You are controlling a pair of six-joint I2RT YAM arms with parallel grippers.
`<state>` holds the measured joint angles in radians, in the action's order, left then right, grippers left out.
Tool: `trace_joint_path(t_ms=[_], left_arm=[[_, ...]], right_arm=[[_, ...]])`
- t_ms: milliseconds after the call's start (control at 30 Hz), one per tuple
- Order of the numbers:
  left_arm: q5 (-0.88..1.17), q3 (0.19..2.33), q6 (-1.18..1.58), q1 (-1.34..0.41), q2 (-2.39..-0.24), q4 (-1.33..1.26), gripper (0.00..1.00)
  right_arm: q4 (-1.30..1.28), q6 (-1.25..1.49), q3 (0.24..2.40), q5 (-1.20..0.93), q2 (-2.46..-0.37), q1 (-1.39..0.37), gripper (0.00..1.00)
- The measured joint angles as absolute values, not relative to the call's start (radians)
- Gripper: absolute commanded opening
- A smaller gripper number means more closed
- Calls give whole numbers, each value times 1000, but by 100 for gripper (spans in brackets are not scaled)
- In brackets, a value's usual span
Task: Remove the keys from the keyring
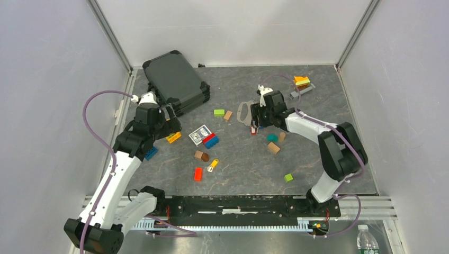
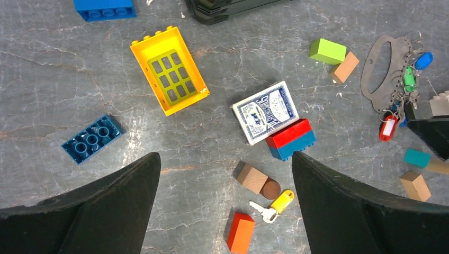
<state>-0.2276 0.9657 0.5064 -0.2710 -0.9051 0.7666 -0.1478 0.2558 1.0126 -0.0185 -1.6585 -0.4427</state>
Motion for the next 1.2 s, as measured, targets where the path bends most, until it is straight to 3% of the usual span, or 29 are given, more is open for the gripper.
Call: trace_joint_path(t_ms=[300, 533, 767, 1033, 1200], left_arm=[[-177, 959, 488, -271, -929, 752, 100], [-153, 958, 488, -271, -933, 748, 100], [-126, 955, 488, -271, -943, 739, 100], [-89, 947, 488, -271, -949, 717, 100], [17, 909, 489, -274, -931, 640, 100]], right_arm=[[-127, 269, 1042, -19, -1795, -455, 58], [-117, 274, 1045, -7, -1809, -483, 41], [-122, 268, 1053, 22, -1815, -493, 0], [-165, 244, 1059, 27, -1792, -498, 0], [-202, 207, 1059, -6, -1670, -501, 0]])
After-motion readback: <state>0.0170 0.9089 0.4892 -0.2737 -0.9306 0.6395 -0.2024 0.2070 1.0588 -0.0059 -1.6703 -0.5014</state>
